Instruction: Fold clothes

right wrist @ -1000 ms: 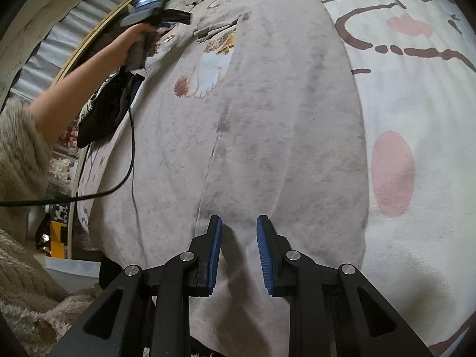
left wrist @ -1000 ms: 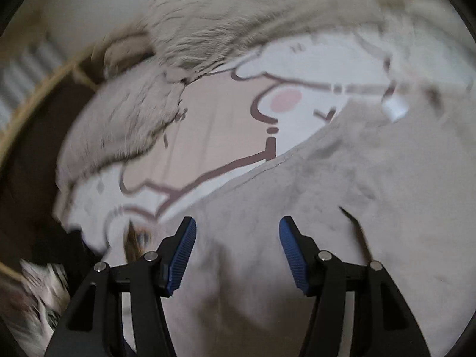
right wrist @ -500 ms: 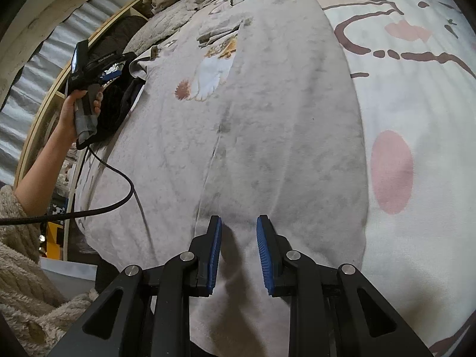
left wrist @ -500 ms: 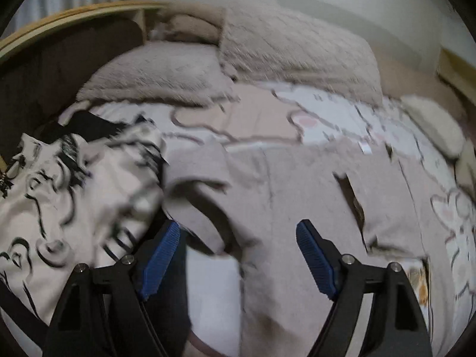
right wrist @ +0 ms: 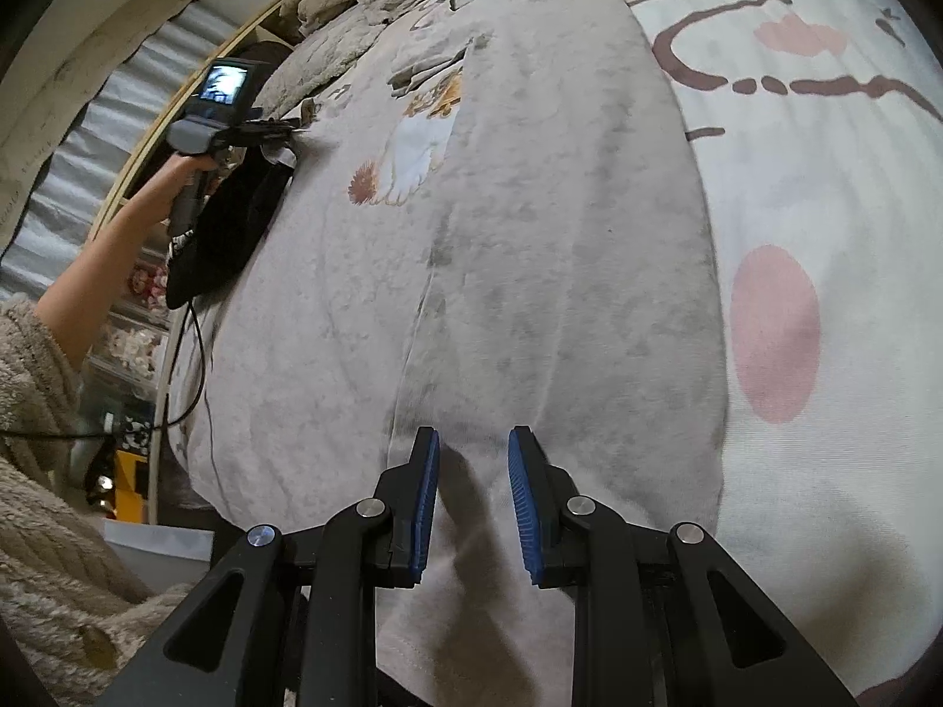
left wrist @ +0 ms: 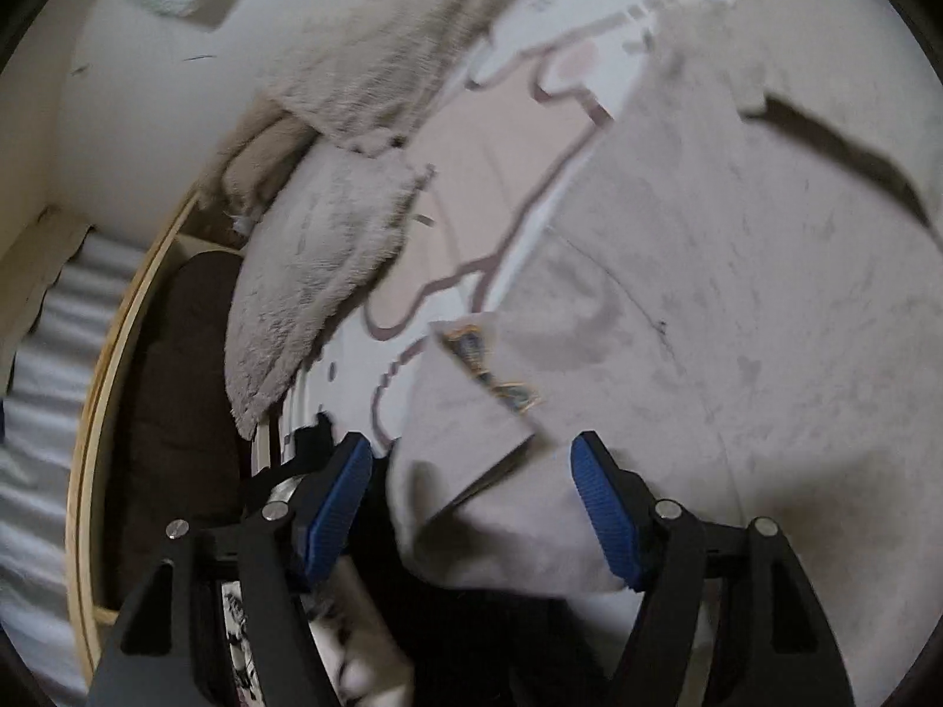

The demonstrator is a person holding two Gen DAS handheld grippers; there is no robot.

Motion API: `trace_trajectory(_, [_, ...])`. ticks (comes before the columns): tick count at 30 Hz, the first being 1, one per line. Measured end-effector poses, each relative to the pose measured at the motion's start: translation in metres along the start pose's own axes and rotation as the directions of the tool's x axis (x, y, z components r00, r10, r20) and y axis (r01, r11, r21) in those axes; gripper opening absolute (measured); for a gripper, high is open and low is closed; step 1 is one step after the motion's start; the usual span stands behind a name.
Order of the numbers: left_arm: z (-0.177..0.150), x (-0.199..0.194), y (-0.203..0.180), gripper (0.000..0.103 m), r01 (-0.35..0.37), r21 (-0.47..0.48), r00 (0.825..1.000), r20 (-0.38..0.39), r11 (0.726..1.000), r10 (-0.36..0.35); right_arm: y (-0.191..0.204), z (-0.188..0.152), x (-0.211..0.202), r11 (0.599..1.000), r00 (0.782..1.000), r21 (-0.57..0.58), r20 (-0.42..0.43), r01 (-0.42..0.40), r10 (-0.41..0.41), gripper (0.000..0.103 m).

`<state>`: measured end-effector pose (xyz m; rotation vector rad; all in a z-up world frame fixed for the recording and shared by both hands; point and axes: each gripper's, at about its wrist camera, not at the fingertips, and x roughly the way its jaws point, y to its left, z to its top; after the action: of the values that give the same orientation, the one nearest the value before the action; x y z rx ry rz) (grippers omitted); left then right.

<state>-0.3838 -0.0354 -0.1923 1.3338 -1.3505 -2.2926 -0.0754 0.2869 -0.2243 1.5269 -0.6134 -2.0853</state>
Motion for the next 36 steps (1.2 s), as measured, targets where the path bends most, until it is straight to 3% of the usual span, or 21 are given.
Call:
trace_trajectory(2, [0.003,0.013,-0.006,0.069,-0.034,0.001,0.999,-0.04,0.999,0.034,0.0,0.0,-0.001,1.0,1.0,0.001,-0.001,-0.002,0.002,0.024])
trace_trajectory(3, [0.004,0.019,-0.004,0.064,-0.041,-0.016,0.998,-0.056,0.999,0.04,0.0,0.0,-0.001,1.0,1.0,0.002,-0.001,-0.003,0.003,0.024])
trace_trajectory(5, [0.004,0.029,0.01,0.019,-0.023,-0.087,0.995,-0.097,0.996,0.015,0.001,-0.001,-0.001,1.0,1.0,0.003,-0.001,-0.001,0.001,0.024])
trace_trajectory(8, [-0.001,0.032,0.042,0.005,0.086,-0.232,0.988,-0.101,0.969,-0.112,0.001,0.0,0.0,1.0,1.0,0.003,-0.001,-0.002,0.002,0.024])
trace_trajectory(10, [-0.006,0.03,0.072,0.005,0.212,-0.379,0.965,-0.066,0.901,-0.255,-0.001,0.0,0.0,1.0,1.0,0.01,-0.002,-0.011,0.011,0.024])
trace_trajectory(12, [-0.01,0.02,0.102,0.005,0.319,-0.498,0.934,0.023,0.807,-0.356,-0.002,0.0,0.0,1.0,1.0,0.016,-0.001,-0.017,0.017,0.024])
trace_trajectory(14, [-0.012,0.004,0.126,0.005,0.422,-0.571,0.893,0.124,0.704,-0.433,-0.001,0.0,-0.001,1.0,1.0,0.017,0.001,-0.015,0.015,0.024])
trace_trajectory(17, [-0.004,-0.024,0.147,0.005,0.551,-0.611,0.817,0.257,0.568,-0.516,0.005,0.005,-0.004,1.0,1.0,0.022,-0.022,-0.001,0.002,0.024])
trace_trajectory(20, [0.016,-0.056,0.142,0.005,0.67,-0.591,0.716,0.356,0.449,-0.6,0.011,0.02,-0.015,0.995,0.996,0.051,0.002,-0.084,0.084,0.025])
trace_trajectory(23, [0.048,-0.081,0.123,0.005,0.782,-0.539,0.579,0.438,0.314,-0.688,0.022,0.045,-0.031,0.989,0.986,0.017,0.078,-0.149,0.148,0.025])
trace_trajectory(25, [0.072,-0.097,0.096,0.005,0.828,-0.512,0.486,0.453,0.228,-0.748,0.026,0.066,-0.036,0.989,0.983,-0.011,0.113,-0.147,0.147,0.025])
trace_trajectory(27, [0.091,-0.112,0.061,0.013,0.856,-0.491,0.395,0.417,0.162,-0.819,0.024,0.09,-0.038,0.992,0.979,0.011,0.162,-0.13,0.126,0.025])
trace_trajectory(28, [0.098,-0.118,0.045,0.026,0.868,-0.474,0.357,0.388,0.149,-0.85,0.02,0.102,-0.04,0.991,0.975,0.035,0.188,-0.127,0.118,0.025])
trace_trajectory(29, [0.1,-0.127,0.033,0.045,0.878,-0.452,0.343,0.371,0.154,-0.863,0.016,0.114,-0.04,0.99,0.97,0.064,0.214,-0.129,0.113,0.036])
trace_trajectory(30, [0.099,-0.135,0.027,0.053,0.887,-0.425,0.351,0.368,0.179,-0.861,0.012,0.125,-0.042,0.986,0.965,0.092,0.238,-0.138,0.113,0.069])
trace_trajectory(31, [0.095,-0.145,0.023,0.06,0.889,-0.394,0.387,0.372,0.234,-0.844,0.007,0.136,-0.043,0.982,0.958,0.119,0.262,-0.15,0.114,0.083])
trace_trajectory(33, [0.082,-0.163,0.023,0.06,0.882,-0.318,0.458,0.398,0.348,-0.795,0.002,0.159,-0.041,0.971,0.945,0.144,0.294,-0.194,0.145,0.087])
trace_trajectory(36, [0.046,-0.171,0.026,0.062,0.813,-0.255,0.579,0.447,0.524,-0.681,-0.004,0.195,-0.028,0.943,0.926,0.18,0.308,-0.281,0.217,0.086])
